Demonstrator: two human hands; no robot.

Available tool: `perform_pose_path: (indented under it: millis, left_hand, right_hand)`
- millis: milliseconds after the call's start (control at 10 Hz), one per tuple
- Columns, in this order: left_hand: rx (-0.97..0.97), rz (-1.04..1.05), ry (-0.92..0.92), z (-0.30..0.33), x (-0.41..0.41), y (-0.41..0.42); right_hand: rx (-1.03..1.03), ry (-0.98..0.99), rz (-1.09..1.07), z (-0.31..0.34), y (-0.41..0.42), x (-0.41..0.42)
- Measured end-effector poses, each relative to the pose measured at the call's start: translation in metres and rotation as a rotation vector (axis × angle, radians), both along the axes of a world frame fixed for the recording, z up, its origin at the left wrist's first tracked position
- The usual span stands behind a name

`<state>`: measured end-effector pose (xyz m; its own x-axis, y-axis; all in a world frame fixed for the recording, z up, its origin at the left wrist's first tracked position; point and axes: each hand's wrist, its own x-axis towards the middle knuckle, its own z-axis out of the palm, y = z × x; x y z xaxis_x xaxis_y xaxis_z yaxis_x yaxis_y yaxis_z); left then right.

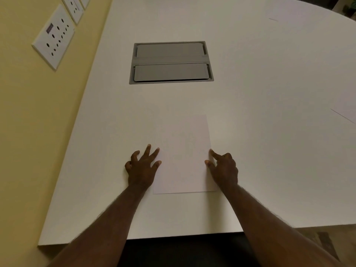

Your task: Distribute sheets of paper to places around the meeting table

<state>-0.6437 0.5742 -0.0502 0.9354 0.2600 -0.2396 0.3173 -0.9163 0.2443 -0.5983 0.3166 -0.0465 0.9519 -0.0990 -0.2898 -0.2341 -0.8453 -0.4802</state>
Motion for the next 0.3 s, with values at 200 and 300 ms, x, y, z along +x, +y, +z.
perform_pose_path:
  millis: [200, 300]
  left_hand:
    - [-0.006, -0.01, -0.007, 0.0011, -0.0005, -0.0005]
    - [-0.06, 0.001, -0.043, 0.0005, 0.0009, 0.0008]
  right_hand:
    - [0.06, -0.012, -0.021, 0.0019, -0.0016, -0.0003]
    - [0.183, -0.072, -0.114, 0.0015, -0.003, -0.0001]
